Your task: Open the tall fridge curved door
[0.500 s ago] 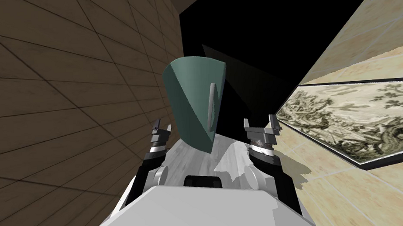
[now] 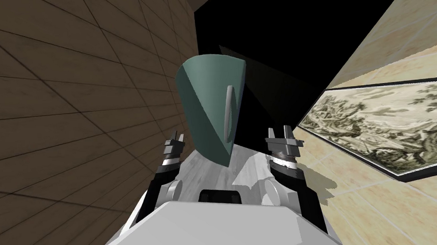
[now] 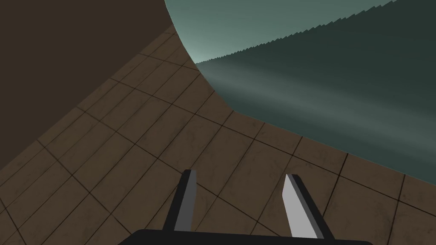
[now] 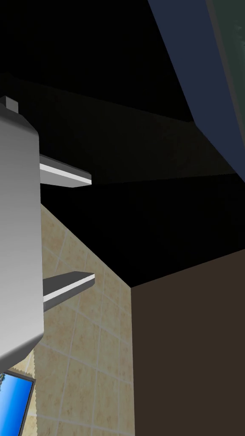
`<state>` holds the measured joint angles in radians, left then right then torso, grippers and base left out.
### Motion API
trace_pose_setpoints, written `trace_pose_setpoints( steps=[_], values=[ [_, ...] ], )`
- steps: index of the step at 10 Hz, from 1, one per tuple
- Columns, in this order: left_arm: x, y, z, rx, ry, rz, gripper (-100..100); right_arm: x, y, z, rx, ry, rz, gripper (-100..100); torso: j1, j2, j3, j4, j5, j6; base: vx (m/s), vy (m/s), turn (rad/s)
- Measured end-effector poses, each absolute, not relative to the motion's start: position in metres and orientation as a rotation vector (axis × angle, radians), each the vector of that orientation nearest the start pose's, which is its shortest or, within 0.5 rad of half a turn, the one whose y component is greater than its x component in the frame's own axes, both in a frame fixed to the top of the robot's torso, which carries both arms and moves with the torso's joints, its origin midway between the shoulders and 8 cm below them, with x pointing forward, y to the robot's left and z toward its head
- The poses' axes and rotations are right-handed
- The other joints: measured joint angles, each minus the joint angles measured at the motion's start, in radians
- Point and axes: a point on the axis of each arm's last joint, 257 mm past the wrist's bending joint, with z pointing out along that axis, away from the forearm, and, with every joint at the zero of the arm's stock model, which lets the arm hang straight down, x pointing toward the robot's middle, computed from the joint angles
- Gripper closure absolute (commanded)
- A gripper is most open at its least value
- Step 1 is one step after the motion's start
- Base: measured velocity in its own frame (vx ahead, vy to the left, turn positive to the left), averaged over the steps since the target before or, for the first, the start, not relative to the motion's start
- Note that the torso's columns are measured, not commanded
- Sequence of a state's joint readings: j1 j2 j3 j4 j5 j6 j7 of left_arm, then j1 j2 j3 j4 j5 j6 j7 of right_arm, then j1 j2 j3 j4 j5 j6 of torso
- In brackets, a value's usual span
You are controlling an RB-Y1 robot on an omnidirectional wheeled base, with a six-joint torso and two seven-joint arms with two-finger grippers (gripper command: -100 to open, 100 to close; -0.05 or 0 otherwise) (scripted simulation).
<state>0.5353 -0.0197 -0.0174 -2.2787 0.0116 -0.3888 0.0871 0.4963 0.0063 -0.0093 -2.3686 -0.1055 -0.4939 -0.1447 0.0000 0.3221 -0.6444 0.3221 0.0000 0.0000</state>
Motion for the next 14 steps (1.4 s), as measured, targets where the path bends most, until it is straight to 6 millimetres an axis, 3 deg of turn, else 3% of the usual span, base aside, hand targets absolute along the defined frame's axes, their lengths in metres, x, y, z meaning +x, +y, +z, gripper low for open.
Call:
trace_pose_setpoints(
  steps=[4, 5, 6, 14],
  values=[
    [0.359, 0.284, -0.01, -0.836, 0.657, -1.358, 0, 0.323, -0.291, 0.063, 0.699, 0.441, 1.518, 0, 0.0, 0.296, -0.59, 0.295, 0.0, 0.0, 0.0, 0.0, 0.0],
    [0.359, 0.284, -0.01, -0.836, 0.657, -1.358, -100, 0.323, -0.291, 0.063, 0.699, 0.441, 1.518, 0, 0.0, 0.369, -0.738, 0.369, 0.0, 0.0, 0.018, -0.021, 0.006],
    [0.36, 0.282, -0.013, -0.824, 0.68, -1.353, -100, 0.323, -0.291, 0.063, 0.7, 0.441, 1.518, 0, -0.001, 0.402, -0.807, 0.402, 0.0, 0.0, 0.029, -0.043, 0.013],
    [0.373, 0.288, -0.059, -0.711, 0.86, -1.239, -100, 0.323, -0.291, 0.063, 0.7, 0.441, 1.518, 0, 0.001, 0.417, -0.831, 0.416, 0.0, 0.0, 0.064, -0.093, 0.018]
  ],
)
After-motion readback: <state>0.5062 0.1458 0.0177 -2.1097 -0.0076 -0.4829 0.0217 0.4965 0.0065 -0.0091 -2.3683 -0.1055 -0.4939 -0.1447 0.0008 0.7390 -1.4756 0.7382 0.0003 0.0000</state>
